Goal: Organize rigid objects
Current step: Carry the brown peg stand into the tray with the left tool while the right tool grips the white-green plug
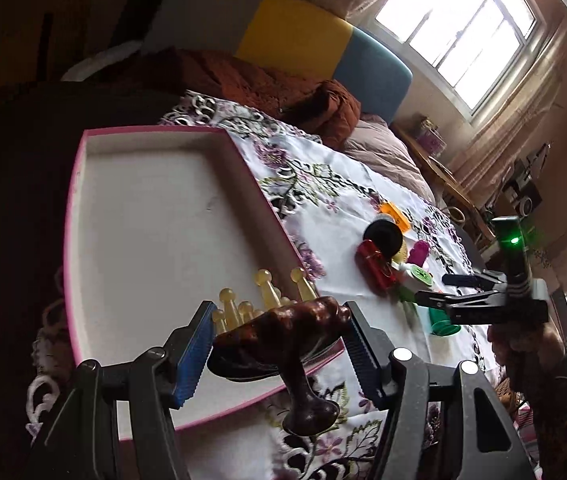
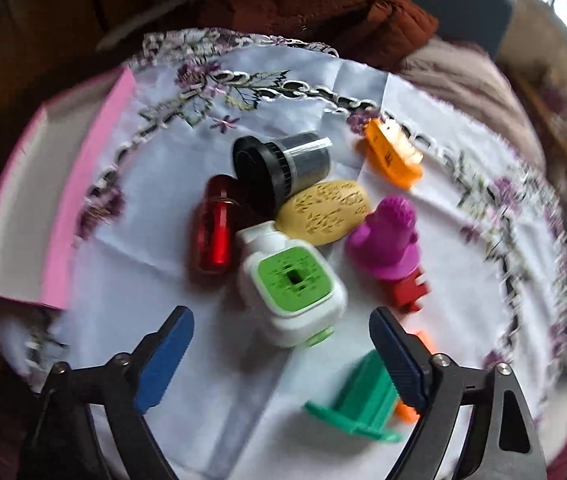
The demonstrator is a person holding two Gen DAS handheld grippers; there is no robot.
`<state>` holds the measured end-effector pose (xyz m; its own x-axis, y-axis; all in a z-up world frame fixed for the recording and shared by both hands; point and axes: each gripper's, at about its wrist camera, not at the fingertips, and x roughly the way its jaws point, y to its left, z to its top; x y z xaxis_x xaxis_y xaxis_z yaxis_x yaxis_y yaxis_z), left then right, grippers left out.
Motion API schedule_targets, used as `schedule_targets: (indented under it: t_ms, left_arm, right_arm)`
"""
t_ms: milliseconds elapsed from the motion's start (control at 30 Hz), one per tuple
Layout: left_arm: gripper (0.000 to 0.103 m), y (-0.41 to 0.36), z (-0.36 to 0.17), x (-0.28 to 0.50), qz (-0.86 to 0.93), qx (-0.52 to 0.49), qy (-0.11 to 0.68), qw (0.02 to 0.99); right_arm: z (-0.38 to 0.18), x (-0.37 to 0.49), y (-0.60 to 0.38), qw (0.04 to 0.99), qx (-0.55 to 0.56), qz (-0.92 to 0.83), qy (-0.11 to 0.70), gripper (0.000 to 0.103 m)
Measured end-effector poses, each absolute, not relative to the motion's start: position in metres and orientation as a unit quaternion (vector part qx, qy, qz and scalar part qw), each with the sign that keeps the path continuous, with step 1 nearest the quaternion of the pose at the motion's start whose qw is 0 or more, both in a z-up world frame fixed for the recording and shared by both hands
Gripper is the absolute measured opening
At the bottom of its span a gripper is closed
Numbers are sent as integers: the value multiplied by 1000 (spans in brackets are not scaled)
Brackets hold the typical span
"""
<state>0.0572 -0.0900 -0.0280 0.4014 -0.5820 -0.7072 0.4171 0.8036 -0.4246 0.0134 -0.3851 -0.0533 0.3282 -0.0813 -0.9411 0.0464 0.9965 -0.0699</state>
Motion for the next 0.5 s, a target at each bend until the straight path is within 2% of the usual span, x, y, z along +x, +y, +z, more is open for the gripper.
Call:
schedule_targets:
  t_ms: [133,233,267,300,500]
  left_arm:
    - [64,-76,-26,58,-289,-91,453,838]
    - [64,-70,-27,61,-280,-93,454,841]
    - [64,-66,-28,63,-277,-95,455,841]
    - [64,-63,-28,65,-275,-97,456,841]
    - [64,-46,-31,92,-242,-101,468,844]
  right_arm:
    - [-66,29,-385,798,-90,-38,594,88]
    - [-76,38,-387,796,-85,-31,599,86]
    - [-81,40,-388,796,-75,-26,601,67]
    - [-87,42,-388,794,-63,-21,604,60]
    - [-98,33,-408,820,19,-14,572,58]
